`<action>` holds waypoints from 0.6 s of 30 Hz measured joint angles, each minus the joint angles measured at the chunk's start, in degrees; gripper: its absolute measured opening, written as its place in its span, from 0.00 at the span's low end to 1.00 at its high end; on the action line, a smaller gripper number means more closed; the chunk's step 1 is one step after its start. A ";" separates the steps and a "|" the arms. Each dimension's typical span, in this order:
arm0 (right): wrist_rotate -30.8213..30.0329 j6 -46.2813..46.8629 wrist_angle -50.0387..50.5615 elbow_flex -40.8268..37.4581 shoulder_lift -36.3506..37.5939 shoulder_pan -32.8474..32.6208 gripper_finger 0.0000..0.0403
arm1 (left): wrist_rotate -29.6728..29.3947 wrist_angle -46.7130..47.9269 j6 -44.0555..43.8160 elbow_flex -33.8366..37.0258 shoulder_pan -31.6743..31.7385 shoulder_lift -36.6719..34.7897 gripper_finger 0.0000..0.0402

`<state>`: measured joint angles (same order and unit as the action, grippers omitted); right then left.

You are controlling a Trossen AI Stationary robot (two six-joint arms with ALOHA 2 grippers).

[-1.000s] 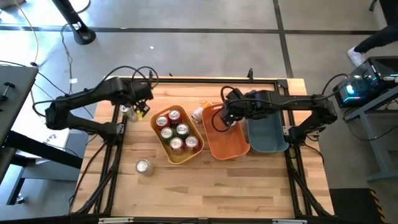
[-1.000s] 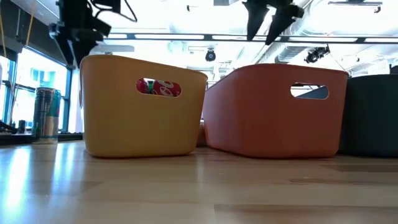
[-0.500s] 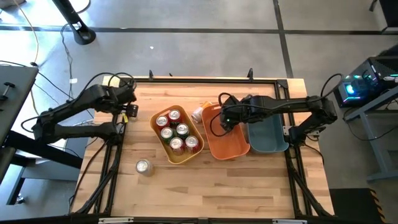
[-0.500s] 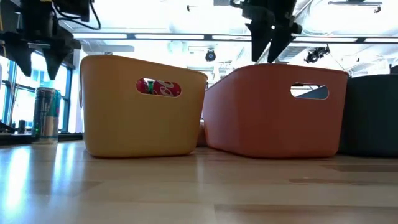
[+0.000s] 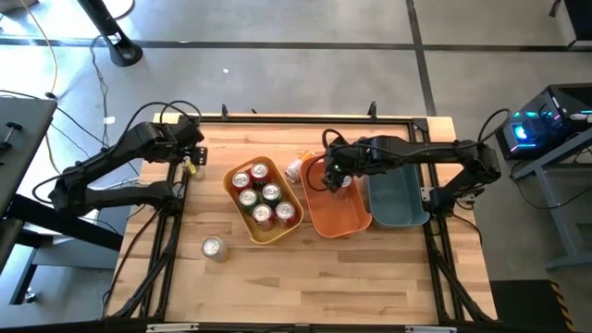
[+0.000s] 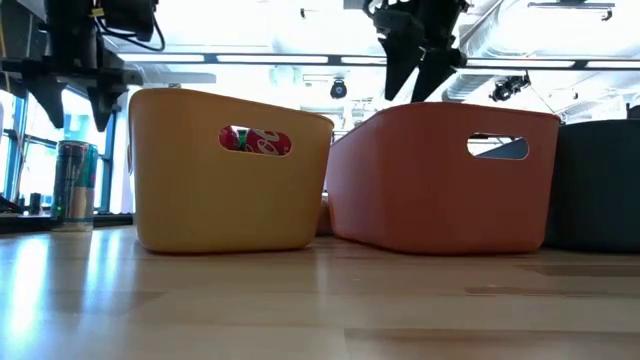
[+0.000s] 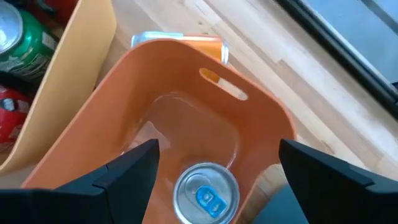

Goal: Sort soda cans
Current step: Put the blue soda can into the orange bin

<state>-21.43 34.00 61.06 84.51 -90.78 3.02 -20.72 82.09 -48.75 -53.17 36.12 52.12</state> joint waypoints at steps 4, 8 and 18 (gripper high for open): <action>0.51 0.00 0.00 0.00 0.00 -0.43 0.81 | 0.58 -1.91 0.65 1.82 1.74 0.02 0.78; 0.51 0.00 -0.37 0.00 0.00 -0.43 0.81 | 5.04 -7.39 2.89 6.22 4.35 0.01 0.78; 0.66 0.45 -0.90 0.00 0.00 -0.43 0.81 | 4.65 -8.93 2.40 7.64 6.18 -0.79 0.78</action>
<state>-20.78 34.45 60.16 84.51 -90.78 2.59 -16.07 73.16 -46.35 -45.53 42.30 51.33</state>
